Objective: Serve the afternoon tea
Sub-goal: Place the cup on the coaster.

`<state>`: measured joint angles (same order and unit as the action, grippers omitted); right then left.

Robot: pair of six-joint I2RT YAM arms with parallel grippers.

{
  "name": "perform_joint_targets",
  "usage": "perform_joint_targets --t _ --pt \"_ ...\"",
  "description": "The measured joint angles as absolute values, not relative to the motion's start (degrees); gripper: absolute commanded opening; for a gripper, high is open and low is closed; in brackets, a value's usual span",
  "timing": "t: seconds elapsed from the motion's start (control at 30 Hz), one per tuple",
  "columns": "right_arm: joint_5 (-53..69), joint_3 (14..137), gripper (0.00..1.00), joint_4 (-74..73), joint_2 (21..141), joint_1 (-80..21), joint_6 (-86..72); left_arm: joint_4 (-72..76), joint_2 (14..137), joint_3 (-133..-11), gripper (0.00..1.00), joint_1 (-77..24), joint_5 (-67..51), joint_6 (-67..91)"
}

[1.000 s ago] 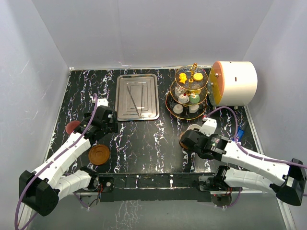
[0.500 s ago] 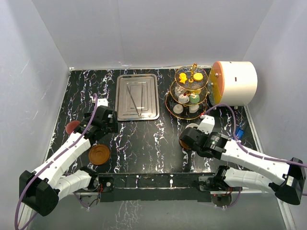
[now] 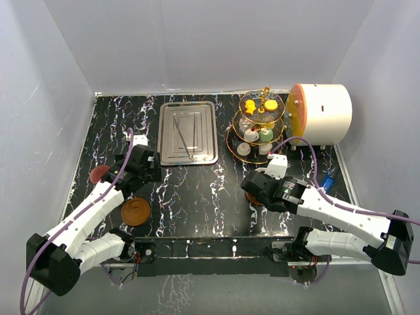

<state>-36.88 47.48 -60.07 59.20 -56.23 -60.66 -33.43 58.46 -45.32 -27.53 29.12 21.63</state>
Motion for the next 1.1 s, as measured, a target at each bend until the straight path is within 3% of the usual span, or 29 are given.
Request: perform_joint_targets --t 0.3,0.83,1.1 --pt "-36.21 47.48 0.15 -61.67 56.77 -56.23 -60.03 -33.43 58.46 -45.32 0.99 -27.53 29.12 21.63" --pt "-35.55 47.94 0.29 -61.65 60.10 -56.23 -57.82 -33.43 58.48 -45.32 0.99 -27.53 29.12 21.63" --pt "-35.57 48.03 0.49 -62.30 57.69 -56.23 -58.30 -33.41 58.67 -45.32 0.99 -27.53 29.10 21.61"
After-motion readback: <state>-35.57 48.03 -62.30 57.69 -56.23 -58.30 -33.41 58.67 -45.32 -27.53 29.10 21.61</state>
